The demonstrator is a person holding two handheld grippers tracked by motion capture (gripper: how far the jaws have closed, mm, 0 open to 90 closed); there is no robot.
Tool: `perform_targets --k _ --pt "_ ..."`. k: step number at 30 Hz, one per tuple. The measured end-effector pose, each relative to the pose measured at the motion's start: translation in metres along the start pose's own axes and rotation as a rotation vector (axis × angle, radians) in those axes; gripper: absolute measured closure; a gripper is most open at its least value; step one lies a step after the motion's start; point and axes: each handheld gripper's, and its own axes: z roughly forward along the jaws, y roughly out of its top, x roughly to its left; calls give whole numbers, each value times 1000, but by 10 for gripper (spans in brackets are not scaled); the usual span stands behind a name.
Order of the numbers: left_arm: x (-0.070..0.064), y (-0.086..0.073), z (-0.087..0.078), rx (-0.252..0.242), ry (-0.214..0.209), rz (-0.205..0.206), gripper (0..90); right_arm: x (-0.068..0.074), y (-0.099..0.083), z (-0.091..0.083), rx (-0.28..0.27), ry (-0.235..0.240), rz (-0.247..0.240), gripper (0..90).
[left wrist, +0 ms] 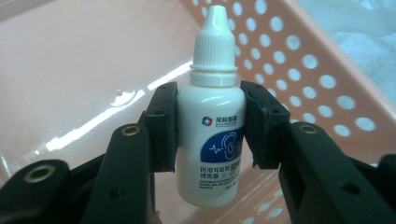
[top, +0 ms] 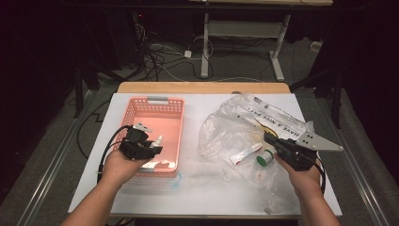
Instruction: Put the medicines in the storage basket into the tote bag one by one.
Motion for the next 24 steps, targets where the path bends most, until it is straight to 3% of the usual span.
perform_targets --k 12,24 --pt "-19 -4 -3 -101 -11 19 577 2 2 -3 -12 4 -6 900" --pt "-38 8 -13 -155 -43 58 578 1 2 -2 -14 5 -6 900"
